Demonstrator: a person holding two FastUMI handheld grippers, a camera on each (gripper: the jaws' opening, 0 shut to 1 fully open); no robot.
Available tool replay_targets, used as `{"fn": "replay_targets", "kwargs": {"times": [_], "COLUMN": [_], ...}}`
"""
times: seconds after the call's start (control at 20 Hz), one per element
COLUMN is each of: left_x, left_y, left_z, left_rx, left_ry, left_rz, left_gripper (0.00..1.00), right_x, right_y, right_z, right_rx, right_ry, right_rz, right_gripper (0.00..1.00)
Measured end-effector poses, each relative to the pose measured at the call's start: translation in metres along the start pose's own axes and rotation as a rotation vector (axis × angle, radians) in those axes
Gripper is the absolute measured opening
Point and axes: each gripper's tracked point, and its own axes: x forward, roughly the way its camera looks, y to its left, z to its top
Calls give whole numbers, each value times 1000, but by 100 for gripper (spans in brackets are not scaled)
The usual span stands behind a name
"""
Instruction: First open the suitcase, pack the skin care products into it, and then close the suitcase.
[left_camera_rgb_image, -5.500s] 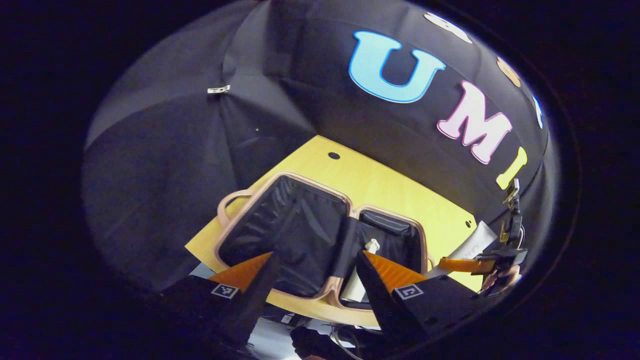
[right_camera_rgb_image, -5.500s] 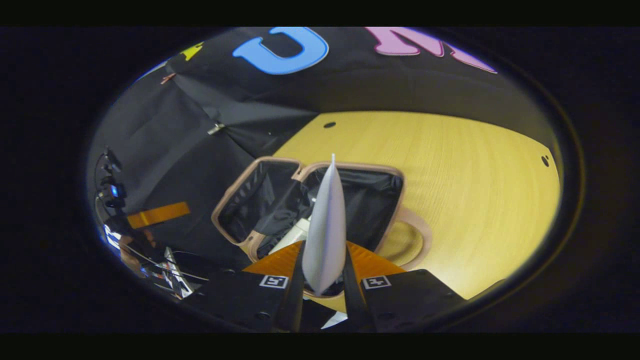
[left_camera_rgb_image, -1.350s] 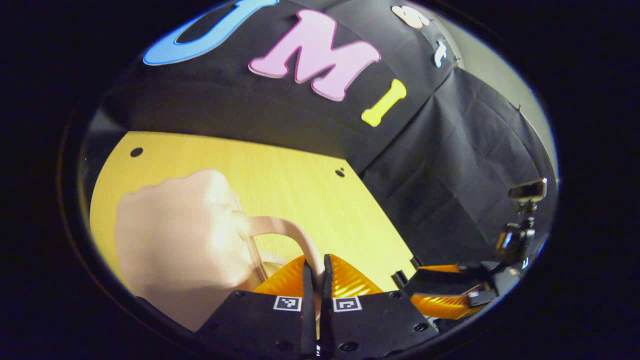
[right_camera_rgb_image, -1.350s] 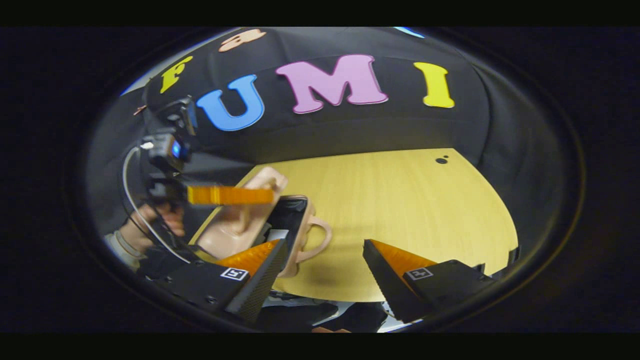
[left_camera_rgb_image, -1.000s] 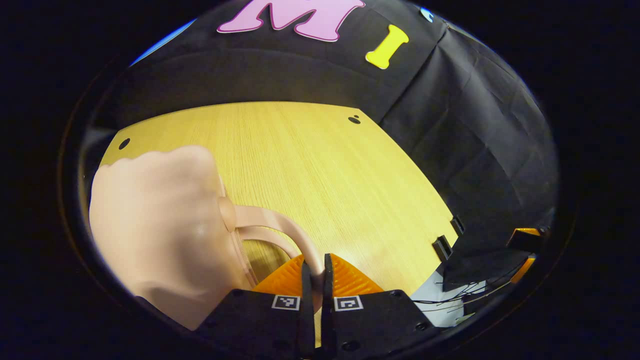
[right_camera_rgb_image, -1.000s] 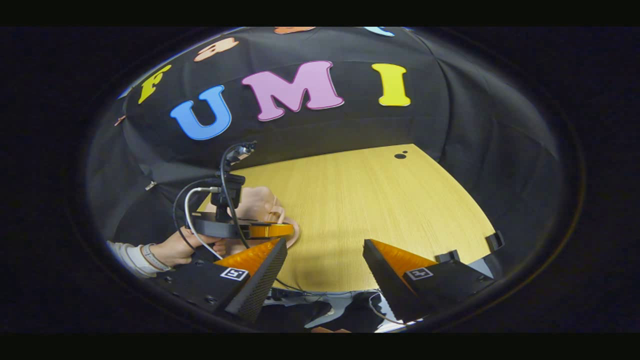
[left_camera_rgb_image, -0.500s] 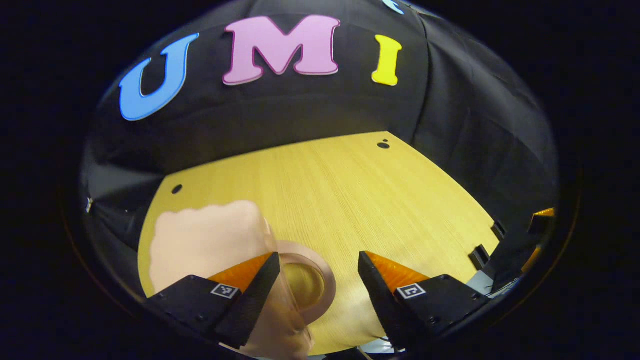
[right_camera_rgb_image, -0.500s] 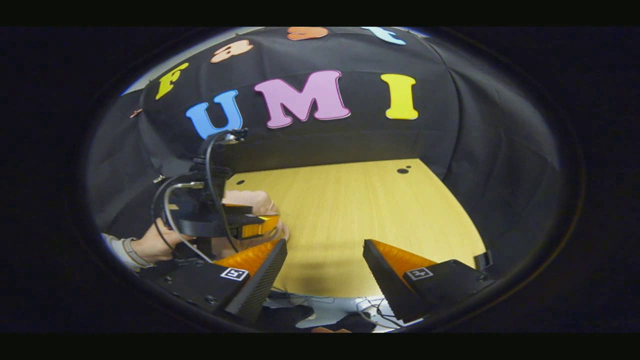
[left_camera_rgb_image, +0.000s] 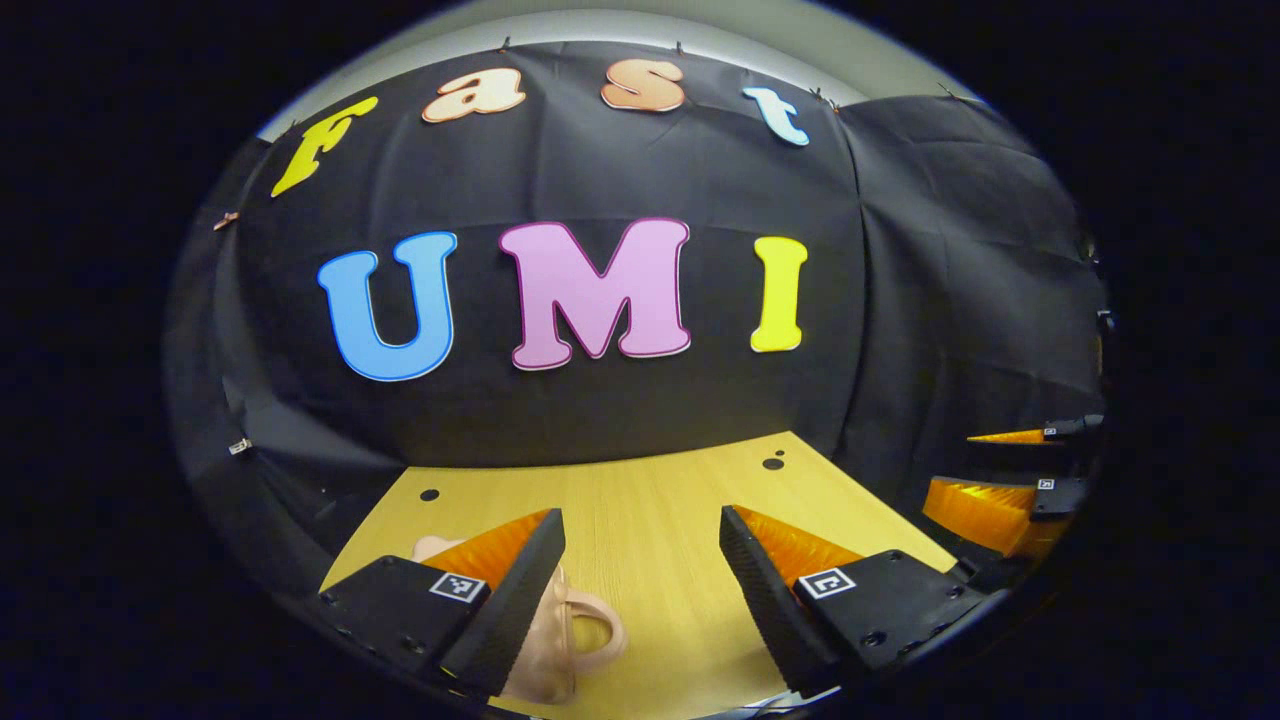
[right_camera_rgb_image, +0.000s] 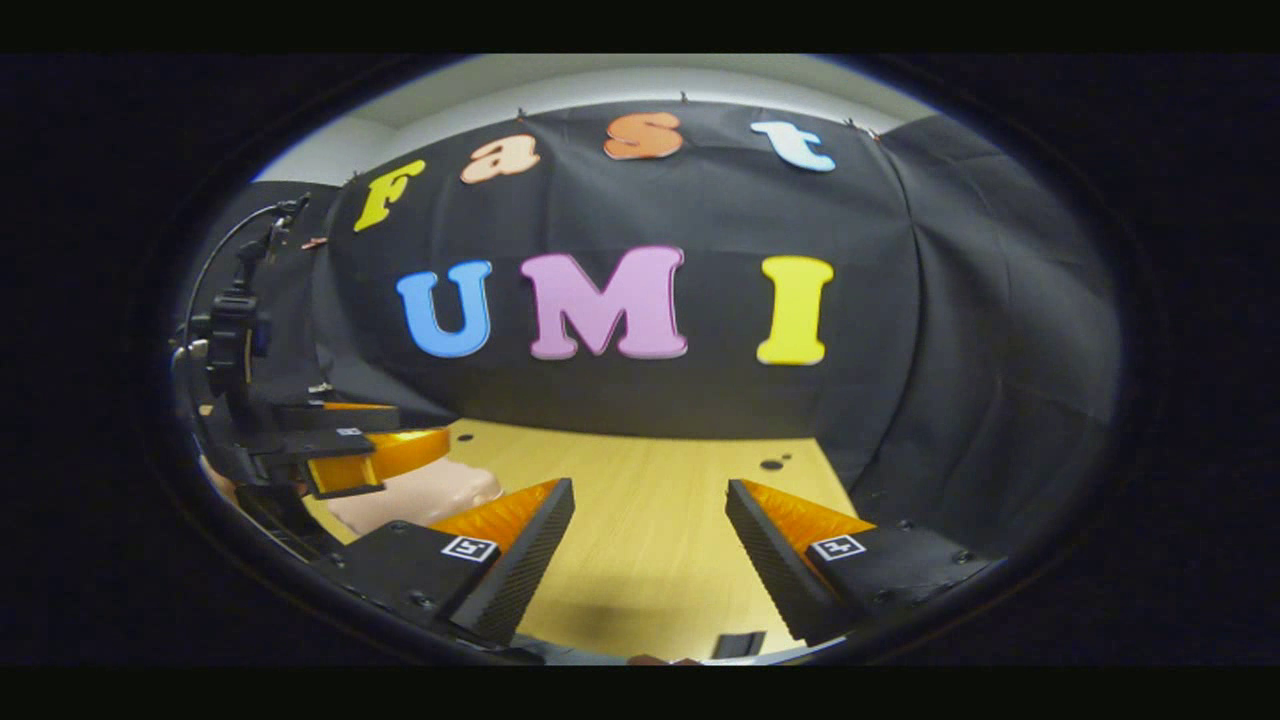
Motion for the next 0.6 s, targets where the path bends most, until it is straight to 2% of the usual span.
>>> {"fn": "replay_targets", "kwargs": {"times": [0.1,0.2,0.35,0.45,0.5,0.6], "left_x": [-13,-25,-34,-38,-36,-28], "left_y": [-6,-11,-6,-3,0,0], "left_z": [21,42,73,86,95,104], "left_rx": [-27,-46,-12,23,32,17], "left_ry": [-47,-92,-158,-193,-209,-224], "left_rz": [26,19,32,38,40,38], "left_gripper": [98,98,98,98,98,97], "right_x": [1,1,-2,-3,-5,-10], "right_y": [-7,-15,-10,-10,-9,-8], "right_z": [33,61,91,99,102,108], "right_rx": [-53,-88,-81,-68,-62,-63], "right_ry": [-88,-162,-230,-236,-237,-250], "right_rz": [-7,-37,-51,-74,-80,-89], "right_gripper": [97,97,97,97,94,98]}}
